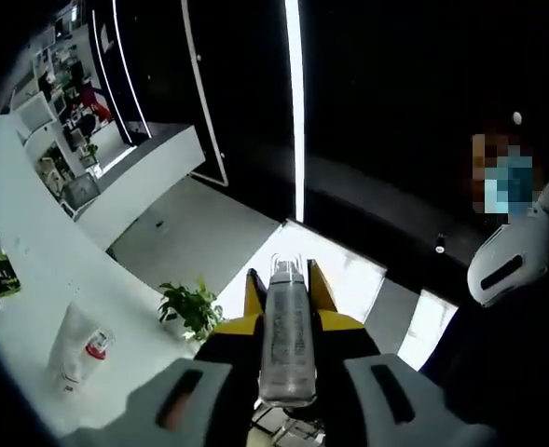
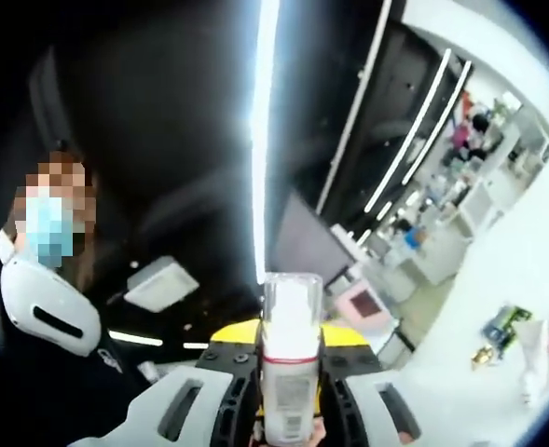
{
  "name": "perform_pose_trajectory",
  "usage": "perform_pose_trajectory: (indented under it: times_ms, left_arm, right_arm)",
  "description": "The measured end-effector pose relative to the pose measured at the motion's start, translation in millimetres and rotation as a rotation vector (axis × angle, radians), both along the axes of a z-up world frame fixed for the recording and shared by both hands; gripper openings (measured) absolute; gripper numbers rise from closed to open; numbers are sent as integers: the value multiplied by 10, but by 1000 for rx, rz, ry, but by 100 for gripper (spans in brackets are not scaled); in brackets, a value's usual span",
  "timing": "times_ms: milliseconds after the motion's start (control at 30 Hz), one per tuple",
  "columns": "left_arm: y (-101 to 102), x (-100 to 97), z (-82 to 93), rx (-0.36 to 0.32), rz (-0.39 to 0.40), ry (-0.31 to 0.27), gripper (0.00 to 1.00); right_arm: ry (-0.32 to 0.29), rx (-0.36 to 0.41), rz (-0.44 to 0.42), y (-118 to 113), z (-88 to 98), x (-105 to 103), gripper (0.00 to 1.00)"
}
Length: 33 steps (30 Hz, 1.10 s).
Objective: Arrange the skincare products in the storage area until every visible bottle or jar stands upright without overlapping.
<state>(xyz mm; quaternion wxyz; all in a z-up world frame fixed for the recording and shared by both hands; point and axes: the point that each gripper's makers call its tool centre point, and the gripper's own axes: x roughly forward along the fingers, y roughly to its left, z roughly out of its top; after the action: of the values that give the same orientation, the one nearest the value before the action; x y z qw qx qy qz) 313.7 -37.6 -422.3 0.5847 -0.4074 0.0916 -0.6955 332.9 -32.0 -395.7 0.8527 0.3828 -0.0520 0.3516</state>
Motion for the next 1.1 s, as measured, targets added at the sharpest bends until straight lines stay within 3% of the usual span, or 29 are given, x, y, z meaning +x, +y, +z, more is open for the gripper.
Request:
perform_pose_trajectory:
  times_ms: [67, 300, 433, 500, 567, 700, 833, 1100]
  left_arm:
    - [-8, 2, -23, 8, -1, 3, 27]
    - [-42, -24, -136, 76, -12, -61, 27]
    - [-108, -88, -333, 231, -14, -224, 27]
    - [-133, -124, -383, 281, -19, -289, 27]
    - [-138, -127, -404, 308, -16, -325, 27]
    - [-115, -90, -413, 329, 6, -345, 30]
    - [-81, -51, -585, 440, 25, -441, 35]
    - [-62, -50, -702, 504, 30, -470, 45]
  right_arm:
    - [42, 21, -2, -30, -66, 24, 14]
    - [4, -130, 4, 5, -138, -8, 14]
    - [-7, -236, 0, -22, -221, -12, 14]
    - [-4, -241, 10, -45, -244, -26, 14]
    - [-21, -261, 4, -91, -260, -43, 14]
    - [-49, -387, -36, -237, -379, -39, 14]
    - [-62, -436, -41, -314, -465, -62, 14]
    - [-70, -509, -17, -374, -653, -90, 14]
